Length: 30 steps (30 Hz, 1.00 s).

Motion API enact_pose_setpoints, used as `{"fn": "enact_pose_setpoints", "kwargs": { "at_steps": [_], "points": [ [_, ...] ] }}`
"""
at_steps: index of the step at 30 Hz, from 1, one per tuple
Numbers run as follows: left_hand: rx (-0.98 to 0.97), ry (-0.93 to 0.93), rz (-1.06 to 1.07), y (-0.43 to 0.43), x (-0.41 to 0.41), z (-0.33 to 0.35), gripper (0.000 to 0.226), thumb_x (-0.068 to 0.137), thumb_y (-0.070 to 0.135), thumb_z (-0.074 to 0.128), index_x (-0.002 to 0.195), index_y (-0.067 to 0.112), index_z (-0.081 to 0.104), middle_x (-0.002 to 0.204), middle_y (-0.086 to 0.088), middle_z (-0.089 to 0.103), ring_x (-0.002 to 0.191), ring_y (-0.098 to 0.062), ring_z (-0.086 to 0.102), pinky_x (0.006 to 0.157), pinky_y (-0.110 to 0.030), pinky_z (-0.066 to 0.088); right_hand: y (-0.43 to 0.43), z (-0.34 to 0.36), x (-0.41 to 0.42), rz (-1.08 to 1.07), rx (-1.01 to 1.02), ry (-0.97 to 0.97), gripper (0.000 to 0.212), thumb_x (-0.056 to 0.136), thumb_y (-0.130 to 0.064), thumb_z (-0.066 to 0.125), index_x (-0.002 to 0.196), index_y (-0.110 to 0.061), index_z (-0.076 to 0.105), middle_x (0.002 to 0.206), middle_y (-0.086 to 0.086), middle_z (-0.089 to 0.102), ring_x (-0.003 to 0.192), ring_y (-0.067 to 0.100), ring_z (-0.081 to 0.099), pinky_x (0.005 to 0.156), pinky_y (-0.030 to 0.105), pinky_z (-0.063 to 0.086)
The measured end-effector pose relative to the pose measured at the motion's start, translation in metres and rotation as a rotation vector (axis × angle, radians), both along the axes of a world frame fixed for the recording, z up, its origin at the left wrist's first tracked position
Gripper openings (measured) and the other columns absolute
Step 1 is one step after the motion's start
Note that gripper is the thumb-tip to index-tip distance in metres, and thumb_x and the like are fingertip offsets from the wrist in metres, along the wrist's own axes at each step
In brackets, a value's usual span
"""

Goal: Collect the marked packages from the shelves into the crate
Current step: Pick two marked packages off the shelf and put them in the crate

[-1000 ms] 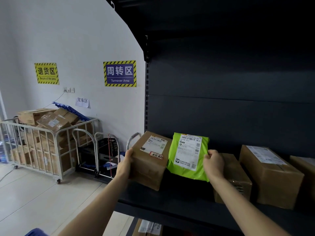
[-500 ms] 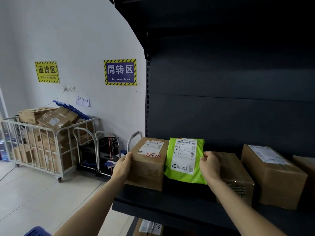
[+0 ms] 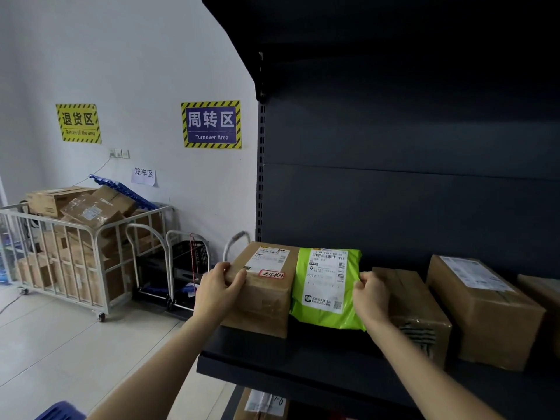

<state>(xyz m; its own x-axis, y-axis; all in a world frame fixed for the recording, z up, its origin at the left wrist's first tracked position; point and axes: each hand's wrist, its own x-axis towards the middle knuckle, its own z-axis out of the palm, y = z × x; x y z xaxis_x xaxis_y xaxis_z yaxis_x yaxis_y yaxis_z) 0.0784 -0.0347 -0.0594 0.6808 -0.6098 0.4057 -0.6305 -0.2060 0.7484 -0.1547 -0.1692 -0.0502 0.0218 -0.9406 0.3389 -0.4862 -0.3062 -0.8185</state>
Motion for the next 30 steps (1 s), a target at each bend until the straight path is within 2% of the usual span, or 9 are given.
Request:
{"fn": "enact_pose_setpoints", "kwargs": {
  "at_steps": [6, 16, 21, 24, 28, 30],
  "points": [
    [-0.125, 0.121, -0.027, 0.004, -0.009, -0.006, 0.047, 0.090, 0.029, 0.059, 0.130, 0.008, 0.049, 0.125, -0.011, 0.059, 0.112, -0.024, 0.053, 0.090, -0.033, 0.040, 0.003, -0.005, 0.000, -0.011, 0.013, 0.032, 0.026, 0.090, 0.002, 0.044, 0.113, 0.008, 0.055, 0.114, 0.026, 0.060, 0.109, 0.038, 0.054, 0.088, 0.035, 0.039],
    [-0.244, 0.165, -0.062, 0.023, -0.018, -0.012, 0.049, 0.088, 0.020, 0.064, 0.132, 0.010, 0.047, 0.126, -0.010, 0.056, 0.107, -0.017, 0.050, 0.094, -0.033, 0.040, 0.007, -0.016, 0.002, 0.000, 0.051, 0.127, 0.022, 0.087, 0.005, 0.045, 0.104, 0.009, 0.057, 0.107, 0.024, 0.062, 0.103, 0.038, 0.056, 0.083, 0.036, 0.042],
    [-0.259, 0.194, -0.086, 0.025, -0.021, -0.012, 0.051, 0.089, 0.021, 0.063, 0.135, 0.011, 0.044, 0.129, -0.009, 0.054, 0.108, -0.017, 0.049, 0.094, -0.034, 0.042, 0.009, -0.022, 0.000, 0.011, 0.040, 0.095, 0.020, 0.088, 0.005, 0.045, 0.104, 0.008, 0.056, 0.106, 0.023, 0.061, 0.100, 0.035, 0.056, 0.075, 0.029, 0.037],
    [-0.253, 0.202, -0.085, 0.024, -0.021, -0.011, 0.051, 0.089, 0.021, 0.062, 0.135, 0.011, 0.043, 0.129, -0.010, 0.053, 0.109, -0.018, 0.049, 0.094, -0.033, 0.042, 0.009, -0.023, -0.001, 0.034, 0.022, 0.127, 0.022, 0.088, 0.004, 0.045, 0.107, 0.007, 0.056, 0.108, 0.023, 0.060, 0.101, 0.035, 0.056, 0.077, 0.029, 0.037],
    [-0.228, 0.199, -0.077, 0.020, -0.019, -0.009, 0.051, 0.089, 0.022, 0.062, 0.135, 0.009, 0.043, 0.129, -0.011, 0.054, 0.113, -0.021, 0.050, 0.095, -0.033, 0.040, 0.009, -0.024, -0.002, 0.086, 0.063, 0.265, 0.038, 0.088, 0.001, 0.048, 0.126, 0.002, 0.047, 0.123, 0.021, 0.049, 0.111, 0.034, 0.052, 0.090, 0.031, 0.040],
    [-0.214, 0.196, -0.072, 0.017, -0.018, -0.008, 0.051, 0.089, 0.023, 0.061, 0.135, 0.009, 0.044, 0.129, -0.011, 0.055, 0.113, -0.020, 0.050, 0.094, -0.030, 0.039, 0.012, -0.026, 0.000, 0.108, 0.071, 0.345, 0.036, 0.089, -0.005, 0.051, 0.124, -0.002, 0.048, 0.123, 0.019, 0.046, 0.110, 0.031, 0.051, 0.093, 0.032, 0.042]
  ]
}}
